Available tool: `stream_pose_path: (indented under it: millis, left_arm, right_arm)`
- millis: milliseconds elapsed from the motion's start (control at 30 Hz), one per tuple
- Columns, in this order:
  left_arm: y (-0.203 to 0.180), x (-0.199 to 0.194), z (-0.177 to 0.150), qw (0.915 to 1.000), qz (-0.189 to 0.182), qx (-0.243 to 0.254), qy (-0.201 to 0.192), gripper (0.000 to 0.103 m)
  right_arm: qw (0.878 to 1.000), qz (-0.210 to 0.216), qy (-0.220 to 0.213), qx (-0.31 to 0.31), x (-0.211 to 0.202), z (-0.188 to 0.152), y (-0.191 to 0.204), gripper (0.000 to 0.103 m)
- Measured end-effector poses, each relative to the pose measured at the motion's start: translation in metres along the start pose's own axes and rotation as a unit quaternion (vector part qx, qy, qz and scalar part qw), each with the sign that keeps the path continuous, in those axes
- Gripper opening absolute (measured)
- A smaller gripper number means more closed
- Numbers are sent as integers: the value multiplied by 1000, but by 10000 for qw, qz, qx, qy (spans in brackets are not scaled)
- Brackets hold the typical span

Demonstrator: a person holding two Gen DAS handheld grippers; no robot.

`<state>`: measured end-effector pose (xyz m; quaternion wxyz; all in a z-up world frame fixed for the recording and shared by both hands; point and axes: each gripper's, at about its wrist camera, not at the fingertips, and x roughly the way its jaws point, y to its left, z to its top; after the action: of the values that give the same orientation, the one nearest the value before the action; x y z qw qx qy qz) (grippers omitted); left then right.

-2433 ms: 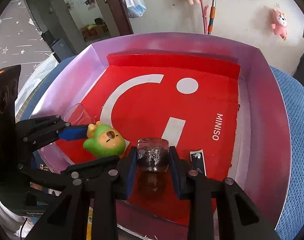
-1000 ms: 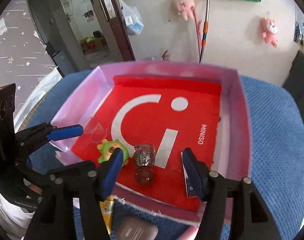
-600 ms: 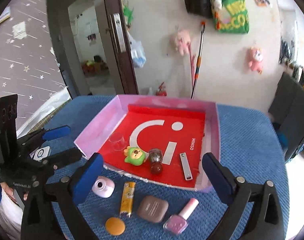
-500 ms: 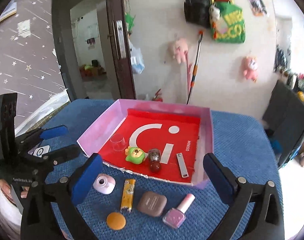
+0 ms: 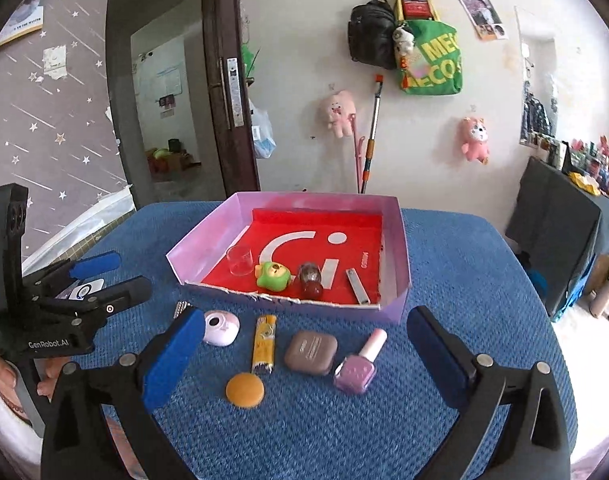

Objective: Organize rigid objects
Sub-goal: 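Withdraw both open tools from the box back toward the table items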

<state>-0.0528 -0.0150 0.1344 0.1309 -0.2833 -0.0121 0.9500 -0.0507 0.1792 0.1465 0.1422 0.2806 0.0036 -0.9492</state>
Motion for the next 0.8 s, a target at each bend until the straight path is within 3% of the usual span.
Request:
stream_pose_path:
  millis: [400,533,800]
  left_arm:
    - [-5,4,-50,9990,419,-77,-134,94]
    - [3,15,-67,9988,283,-351,181,94]
    - [17,30,-86,9960,384,-636,497,94]
  right_arm:
    - [9969,-464,-638,14,-15,-48,4,103]
    - [9969,-491,-607,82,-4,-69,6,103]
    - [9984,-441,-227,280,21,-98,5,103]
